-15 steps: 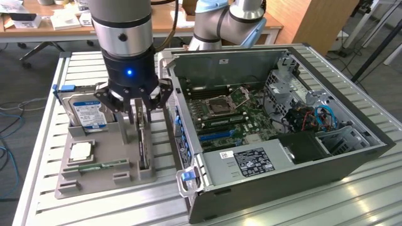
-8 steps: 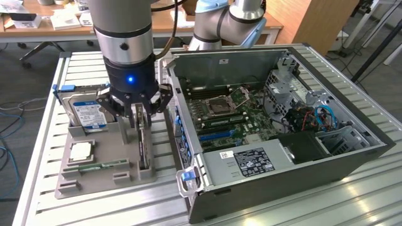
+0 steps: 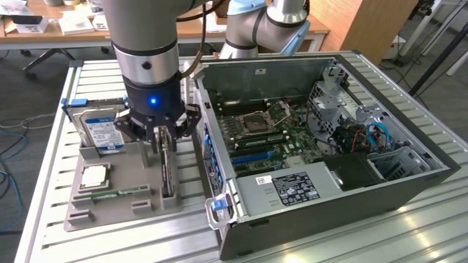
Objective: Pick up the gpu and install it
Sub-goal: 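Pick up the gpu and move the gpu toward the slot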
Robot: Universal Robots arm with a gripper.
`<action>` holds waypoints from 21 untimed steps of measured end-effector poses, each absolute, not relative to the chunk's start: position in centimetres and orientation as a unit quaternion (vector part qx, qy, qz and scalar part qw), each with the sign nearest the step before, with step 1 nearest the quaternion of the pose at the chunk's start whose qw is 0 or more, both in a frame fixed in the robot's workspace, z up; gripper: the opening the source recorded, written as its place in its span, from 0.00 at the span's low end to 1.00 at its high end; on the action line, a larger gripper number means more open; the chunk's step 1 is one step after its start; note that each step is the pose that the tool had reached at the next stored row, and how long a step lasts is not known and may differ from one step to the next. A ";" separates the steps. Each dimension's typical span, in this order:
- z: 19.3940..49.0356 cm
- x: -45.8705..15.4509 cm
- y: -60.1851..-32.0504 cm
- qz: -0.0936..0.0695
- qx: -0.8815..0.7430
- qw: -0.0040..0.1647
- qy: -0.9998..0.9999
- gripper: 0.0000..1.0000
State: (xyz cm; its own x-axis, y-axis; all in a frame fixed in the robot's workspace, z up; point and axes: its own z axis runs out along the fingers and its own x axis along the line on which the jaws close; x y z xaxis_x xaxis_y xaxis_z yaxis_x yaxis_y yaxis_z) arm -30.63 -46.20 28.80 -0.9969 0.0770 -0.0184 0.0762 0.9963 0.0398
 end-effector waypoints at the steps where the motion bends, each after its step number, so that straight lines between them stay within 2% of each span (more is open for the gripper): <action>1: 28.6 -30.6 -46.2 0.020 0.038 0.010 0.999 0.41; 21: 26.7 -30.8 -46.2 0.020 0.038 0.010 0.999 0.41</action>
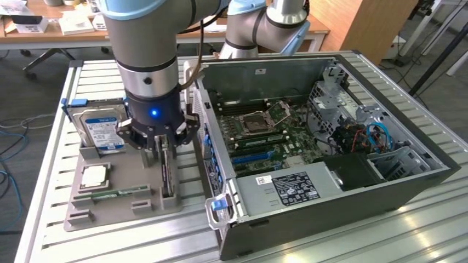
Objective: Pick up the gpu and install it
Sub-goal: 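Pick up the gpu and move the gpu toward the slot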
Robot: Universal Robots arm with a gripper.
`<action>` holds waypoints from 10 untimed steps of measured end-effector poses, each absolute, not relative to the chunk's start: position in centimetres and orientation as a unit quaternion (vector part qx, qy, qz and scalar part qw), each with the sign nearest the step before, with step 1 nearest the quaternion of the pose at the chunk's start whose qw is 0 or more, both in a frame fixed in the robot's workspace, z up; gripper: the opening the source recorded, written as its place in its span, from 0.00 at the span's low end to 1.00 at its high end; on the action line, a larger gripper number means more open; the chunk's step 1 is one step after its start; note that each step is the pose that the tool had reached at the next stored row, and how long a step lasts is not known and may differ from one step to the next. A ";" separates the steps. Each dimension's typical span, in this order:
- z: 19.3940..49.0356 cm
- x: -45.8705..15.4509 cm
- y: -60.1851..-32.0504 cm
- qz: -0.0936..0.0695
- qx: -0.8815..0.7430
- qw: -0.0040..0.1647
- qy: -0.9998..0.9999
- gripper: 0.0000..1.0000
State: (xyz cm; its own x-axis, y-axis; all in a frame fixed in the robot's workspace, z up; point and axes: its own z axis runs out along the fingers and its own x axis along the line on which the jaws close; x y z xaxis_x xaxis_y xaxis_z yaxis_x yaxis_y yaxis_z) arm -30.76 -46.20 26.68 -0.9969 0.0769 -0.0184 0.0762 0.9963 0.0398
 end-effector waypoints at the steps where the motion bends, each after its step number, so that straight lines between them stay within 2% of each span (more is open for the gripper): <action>1: 26.5 -30.8 -46.2 0.020 0.038 0.010 0.999 0.41; 10: 25.1 -30.8 -46.2 0.020 0.038 0.010 0.999 0.41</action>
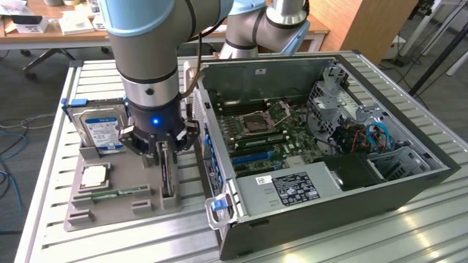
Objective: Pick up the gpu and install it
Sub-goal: 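Pick up the gpu and move the gpu toward the slot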
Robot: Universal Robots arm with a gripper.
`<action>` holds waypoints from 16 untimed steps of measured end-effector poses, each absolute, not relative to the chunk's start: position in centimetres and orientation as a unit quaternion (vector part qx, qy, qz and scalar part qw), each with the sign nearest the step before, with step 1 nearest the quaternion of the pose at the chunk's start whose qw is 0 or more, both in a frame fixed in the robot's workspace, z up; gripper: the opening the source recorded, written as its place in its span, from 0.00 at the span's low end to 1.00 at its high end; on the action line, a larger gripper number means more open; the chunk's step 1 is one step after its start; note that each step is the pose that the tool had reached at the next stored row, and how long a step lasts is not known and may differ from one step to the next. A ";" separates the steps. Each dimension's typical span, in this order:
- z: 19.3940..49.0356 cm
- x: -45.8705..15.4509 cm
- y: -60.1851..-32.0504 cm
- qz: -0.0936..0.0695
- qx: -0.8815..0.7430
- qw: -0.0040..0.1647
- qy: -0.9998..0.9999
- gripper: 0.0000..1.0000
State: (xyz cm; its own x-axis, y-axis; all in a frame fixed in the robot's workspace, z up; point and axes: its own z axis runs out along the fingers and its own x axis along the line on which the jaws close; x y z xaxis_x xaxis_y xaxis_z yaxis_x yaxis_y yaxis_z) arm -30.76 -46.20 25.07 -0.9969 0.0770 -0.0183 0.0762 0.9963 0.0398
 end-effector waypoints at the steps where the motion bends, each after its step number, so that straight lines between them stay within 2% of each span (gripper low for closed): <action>1: 25.1 -30.8 -46.2 0.020 0.038 0.010 0.999 0.41; 16: 24.1 -30.9 -46.2 0.020 0.038 0.010 0.999 0.41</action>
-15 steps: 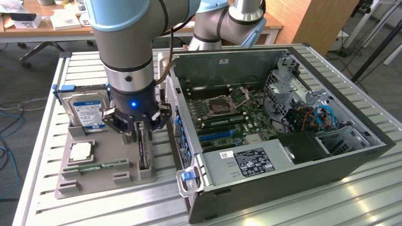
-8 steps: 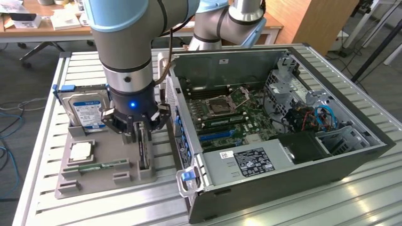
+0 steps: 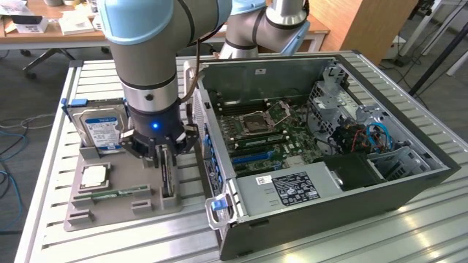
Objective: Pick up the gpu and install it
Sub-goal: 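Pick up the gpu and move the gpu toward the slot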
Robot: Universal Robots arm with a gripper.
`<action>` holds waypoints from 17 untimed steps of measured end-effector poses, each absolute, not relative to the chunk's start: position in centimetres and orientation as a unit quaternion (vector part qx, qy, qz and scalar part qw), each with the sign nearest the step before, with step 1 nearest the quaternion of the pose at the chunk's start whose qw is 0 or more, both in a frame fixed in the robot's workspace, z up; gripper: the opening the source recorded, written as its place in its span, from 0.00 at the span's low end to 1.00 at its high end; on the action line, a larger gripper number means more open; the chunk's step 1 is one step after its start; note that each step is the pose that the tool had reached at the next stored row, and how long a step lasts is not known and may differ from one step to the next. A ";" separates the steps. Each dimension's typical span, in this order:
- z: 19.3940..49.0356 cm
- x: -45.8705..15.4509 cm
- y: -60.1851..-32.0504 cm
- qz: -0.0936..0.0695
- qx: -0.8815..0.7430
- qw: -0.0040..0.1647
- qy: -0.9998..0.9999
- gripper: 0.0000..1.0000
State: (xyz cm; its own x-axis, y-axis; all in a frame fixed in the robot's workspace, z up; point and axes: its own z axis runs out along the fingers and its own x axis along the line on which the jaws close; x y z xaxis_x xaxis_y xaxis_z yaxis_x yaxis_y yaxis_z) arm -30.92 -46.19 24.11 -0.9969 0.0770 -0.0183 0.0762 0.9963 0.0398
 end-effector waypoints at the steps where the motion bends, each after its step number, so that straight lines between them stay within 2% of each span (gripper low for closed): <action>1: 24.0 -30.9 -46.2 0.020 0.038 0.010 0.999 0.41; 17: 23.6 -31.0 -45.9 0.020 0.038 0.010 0.999 0.41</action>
